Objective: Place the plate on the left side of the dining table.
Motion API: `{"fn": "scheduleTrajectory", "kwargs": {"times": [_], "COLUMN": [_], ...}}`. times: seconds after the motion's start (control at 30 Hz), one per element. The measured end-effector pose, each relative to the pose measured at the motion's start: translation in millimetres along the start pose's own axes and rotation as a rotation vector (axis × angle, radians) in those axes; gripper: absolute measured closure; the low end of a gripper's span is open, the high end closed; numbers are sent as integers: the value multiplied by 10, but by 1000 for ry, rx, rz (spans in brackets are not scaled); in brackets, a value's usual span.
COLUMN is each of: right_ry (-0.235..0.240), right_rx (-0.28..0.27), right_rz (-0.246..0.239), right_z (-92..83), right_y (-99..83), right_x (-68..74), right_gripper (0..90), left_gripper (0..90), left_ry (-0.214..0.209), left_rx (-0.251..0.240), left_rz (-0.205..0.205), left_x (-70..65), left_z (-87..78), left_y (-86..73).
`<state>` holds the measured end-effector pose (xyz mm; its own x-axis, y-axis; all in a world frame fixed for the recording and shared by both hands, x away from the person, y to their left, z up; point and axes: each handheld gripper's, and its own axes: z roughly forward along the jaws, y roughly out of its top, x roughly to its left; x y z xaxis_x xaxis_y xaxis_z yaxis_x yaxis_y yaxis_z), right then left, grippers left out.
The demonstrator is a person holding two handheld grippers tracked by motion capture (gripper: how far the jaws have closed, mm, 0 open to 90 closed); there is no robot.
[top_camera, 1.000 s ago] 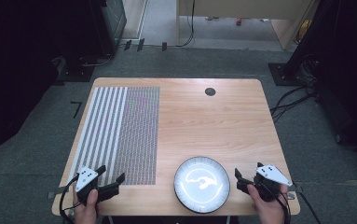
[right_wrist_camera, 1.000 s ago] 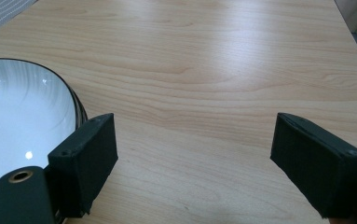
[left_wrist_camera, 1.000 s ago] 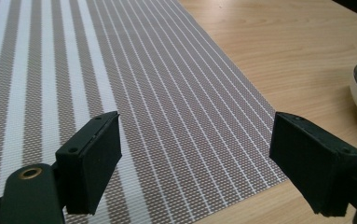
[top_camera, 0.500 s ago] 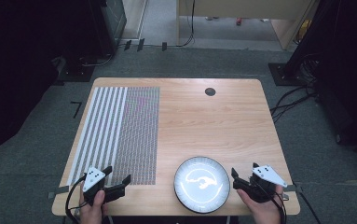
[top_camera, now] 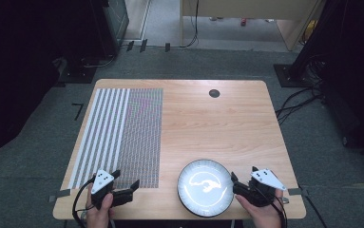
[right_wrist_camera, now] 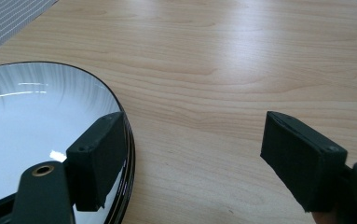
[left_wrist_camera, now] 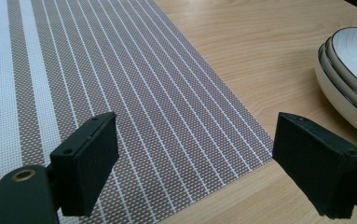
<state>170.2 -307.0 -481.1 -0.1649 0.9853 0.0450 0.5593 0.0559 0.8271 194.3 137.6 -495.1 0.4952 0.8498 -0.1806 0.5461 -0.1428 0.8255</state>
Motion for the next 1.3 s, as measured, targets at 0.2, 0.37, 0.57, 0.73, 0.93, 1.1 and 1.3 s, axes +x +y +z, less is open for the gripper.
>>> {"fn": "scheduleTrajectory", "kwargs": {"times": [0.2,0.37,0.57,0.73,0.93,1.1,1.3], "right_ry": [3,3,-13,-11,6,4,-1], "right_rx": [7,10,-5,-23,0,-3,7], "right_rz": [-25,-33,-52,-47,-29,-45,-38], "right_z": [14,26,5,-12,-22,-23,-6], "right_y": [-8,-14,-24,-2,175,286,157], "right_x": [46,90,115,120,136,167,191], "right_gripper": [252,269,347,410,428,439,466], "left_gripper": [140,139,140,140,142,142,151], "left_ry": [-3,-16,-37,-90,-93,-91,-120], "left_rx": [3,4,0,-21,-26,-32,-2], "left_rz": [15,54,84,80,97,68,90], "left_x": [-125,-280,-451,-541,-644,-715,-868], "left_z": [71,147,230,264,324,403,524], "left_y": [39,85,132,204,307,414,455]}}
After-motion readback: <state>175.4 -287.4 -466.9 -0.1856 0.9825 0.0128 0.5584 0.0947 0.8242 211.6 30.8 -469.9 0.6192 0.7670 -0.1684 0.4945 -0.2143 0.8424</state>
